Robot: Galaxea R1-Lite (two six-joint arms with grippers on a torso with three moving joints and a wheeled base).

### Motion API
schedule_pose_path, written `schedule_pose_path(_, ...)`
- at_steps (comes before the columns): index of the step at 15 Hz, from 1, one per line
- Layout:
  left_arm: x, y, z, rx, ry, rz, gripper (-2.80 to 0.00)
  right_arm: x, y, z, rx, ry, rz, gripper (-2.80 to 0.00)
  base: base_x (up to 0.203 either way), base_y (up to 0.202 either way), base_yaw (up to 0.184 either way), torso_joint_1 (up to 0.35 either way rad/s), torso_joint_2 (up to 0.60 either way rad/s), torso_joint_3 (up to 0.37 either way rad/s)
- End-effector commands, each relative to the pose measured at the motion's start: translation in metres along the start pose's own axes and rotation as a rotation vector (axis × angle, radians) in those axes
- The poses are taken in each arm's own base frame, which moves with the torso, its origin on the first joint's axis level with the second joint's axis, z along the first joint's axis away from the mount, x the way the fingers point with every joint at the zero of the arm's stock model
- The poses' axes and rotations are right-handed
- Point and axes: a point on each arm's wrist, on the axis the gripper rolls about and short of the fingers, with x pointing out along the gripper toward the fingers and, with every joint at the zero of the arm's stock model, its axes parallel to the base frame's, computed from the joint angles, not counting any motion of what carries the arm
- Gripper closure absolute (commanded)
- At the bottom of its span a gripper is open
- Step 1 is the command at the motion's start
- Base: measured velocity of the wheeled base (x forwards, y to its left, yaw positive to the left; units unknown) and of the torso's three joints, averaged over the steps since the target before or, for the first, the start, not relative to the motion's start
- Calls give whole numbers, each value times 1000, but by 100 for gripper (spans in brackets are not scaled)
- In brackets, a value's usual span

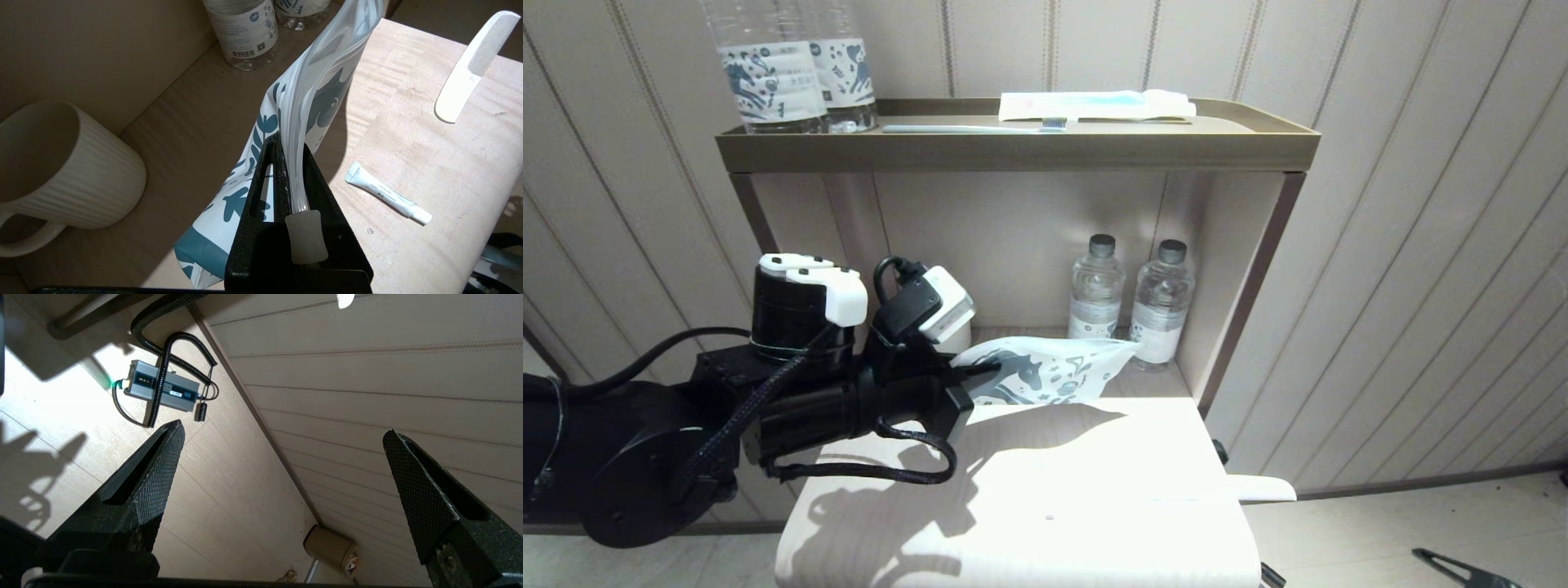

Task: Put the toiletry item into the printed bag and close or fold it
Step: Pick up the comb

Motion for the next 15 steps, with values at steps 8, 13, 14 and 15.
schedule_pose_path(8, 3, 0, -2, -1, 5, -4, 0, 16, -4, 20, -9, 67, -71, -280, 0, 0, 0, 0, 0, 0)
schedule_pose_path(13, 6, 0, -6, -4, 17, -9, 0, 30, -16, 28, -112, 156, -103, -280, 0, 0, 0, 0, 0, 0)
schedule_pose_path(14, 7, 0, -7, -4, 17, -7, 0, 34, -15, 32, -126, 166, -94, -280, 0, 0, 0, 0, 0, 0)
schedule_pose_path(15, 8, 0, -8, -3, 17, -7, 0, 38, -14, 36, -136, 173, -89, -280, 0, 0, 0, 0, 0, 0)
